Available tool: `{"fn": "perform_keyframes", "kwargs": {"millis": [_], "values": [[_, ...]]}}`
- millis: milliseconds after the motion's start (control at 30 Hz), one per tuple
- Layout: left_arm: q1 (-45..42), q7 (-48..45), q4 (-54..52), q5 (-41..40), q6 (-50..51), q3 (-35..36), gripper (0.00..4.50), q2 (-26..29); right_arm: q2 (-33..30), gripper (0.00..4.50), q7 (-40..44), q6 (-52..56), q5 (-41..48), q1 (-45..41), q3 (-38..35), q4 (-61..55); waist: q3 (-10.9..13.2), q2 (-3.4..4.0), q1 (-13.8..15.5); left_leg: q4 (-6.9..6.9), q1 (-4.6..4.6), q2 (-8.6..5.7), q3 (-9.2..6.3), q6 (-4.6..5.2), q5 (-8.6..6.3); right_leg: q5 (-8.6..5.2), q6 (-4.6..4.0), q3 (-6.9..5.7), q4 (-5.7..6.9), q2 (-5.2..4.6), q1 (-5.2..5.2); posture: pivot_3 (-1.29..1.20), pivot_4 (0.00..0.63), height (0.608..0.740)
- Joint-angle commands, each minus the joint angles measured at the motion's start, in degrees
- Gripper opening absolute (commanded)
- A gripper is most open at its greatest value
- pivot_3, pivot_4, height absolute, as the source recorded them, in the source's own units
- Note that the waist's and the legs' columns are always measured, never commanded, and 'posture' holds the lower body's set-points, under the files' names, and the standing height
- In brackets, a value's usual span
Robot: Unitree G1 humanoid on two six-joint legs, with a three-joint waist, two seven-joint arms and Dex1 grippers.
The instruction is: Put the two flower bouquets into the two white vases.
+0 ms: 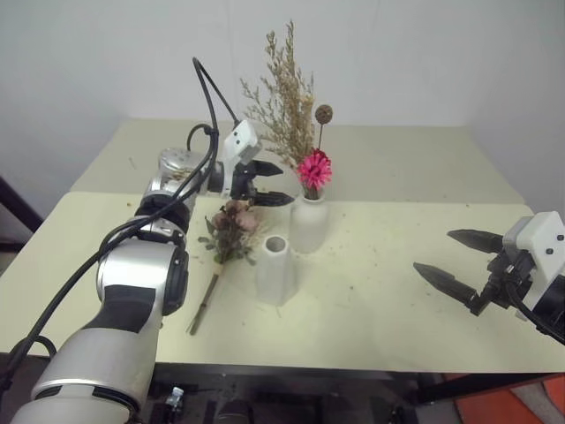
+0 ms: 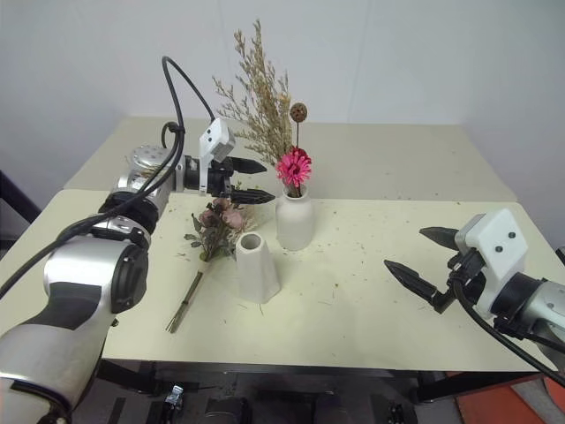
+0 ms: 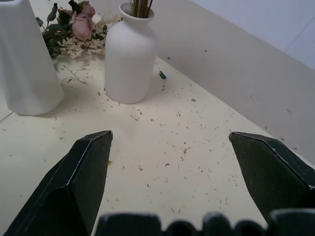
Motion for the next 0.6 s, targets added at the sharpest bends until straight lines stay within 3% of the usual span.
{"fn": "perform_keyframes", "kwargs": {"millis": [33, 167, 300, 467, 533, 600], "values": [[-1.39, -0.37, -2.58, 0.48, 0.51, -0.28, 4.47, 3.8, 0.09, 4.5, -0.25, -0.79, 0.45, -0.43, -1.76, -1.1, 0.0, 0.0, -0.47, 0.0, 0.01, 0.0, 0.0, 0.0, 0.0, 0.0, 0.0, 0.01, 0.01, 0.0, 0.0, 0.0, 0.15, 0.74], [1.03, -1.48, -6.78, -1.29, 6.21, 0.78, 4.47, 8.21, -0.63, 4.5, 0.57, 0.49, 2.23, 0.12, -3.68, -2.12, 0.0, 0.0, -1.09, 0.0, 0.0, 0.01, 0.0, 0.0, 0.0, 0.0, 0.0, 0.01, 0.01, 0.0, -0.01, 0.0, 0.15, 0.74], [13.3, -1.01, -29.42, -5.42, 16.82, 3.2, 4.47, 14.14, -2.92, 4.5, 2.91, 1.93, 5.76, -0.58, -5.45, -2.46, -0.01, 0.06, -1.48, -0.03, 0.06, 0.03, 0.02, 0.0, 0.0, 0.0, -0.02, 0.04, 0.07, -0.01, 0.0, 0.0, 0.15, 0.74], [33.12, 4.43, -69.52, -10.23, 52.08, 6.65, 4.47, 24.54, -6.8, 4.5, 5.53, 1.75, 7.25, -3.94, -2.96, 0.72, 0.01, 0.01, -2.23, -0.03, 0.12, 0.11, -0.01, 0.0, 0.0, 0.12, -0.25, 0.03, 0.19, 0.03, 0.0, 0.0, 0.15, 0.74], [38.07, 5.82, -80.41, -14.27, 68.51, 8.29, 4.47, 28.17, -7.55, 4.5, 6.3, 1.28, 7.36, -5.79, -0.5, 2.09, 0.01, -0.06, -1.86, 0.01, 0.09, 0.11, -0.02, 0.0, 0.0, -0.01, -0.04, 0.02, 0.18, 0.03, 0.0, 0.0, 0.15, 0.74], [41.18, 7.73, -86.87, -17.38, 77.11, 10.08, 4.47, 29.96, -8.02, 4.5, 6.99, 1.04, 7.41, -7.17, 1.17, 2.67, 0.0, -0.06, -1.68, 0.04, 0.13, 0.1, -0.01, 0.0, 0.0, -0.02, -0.03, 0.01, 0.15, 0.01, 0.04, 0.0, 0.15, 0.74]]}}
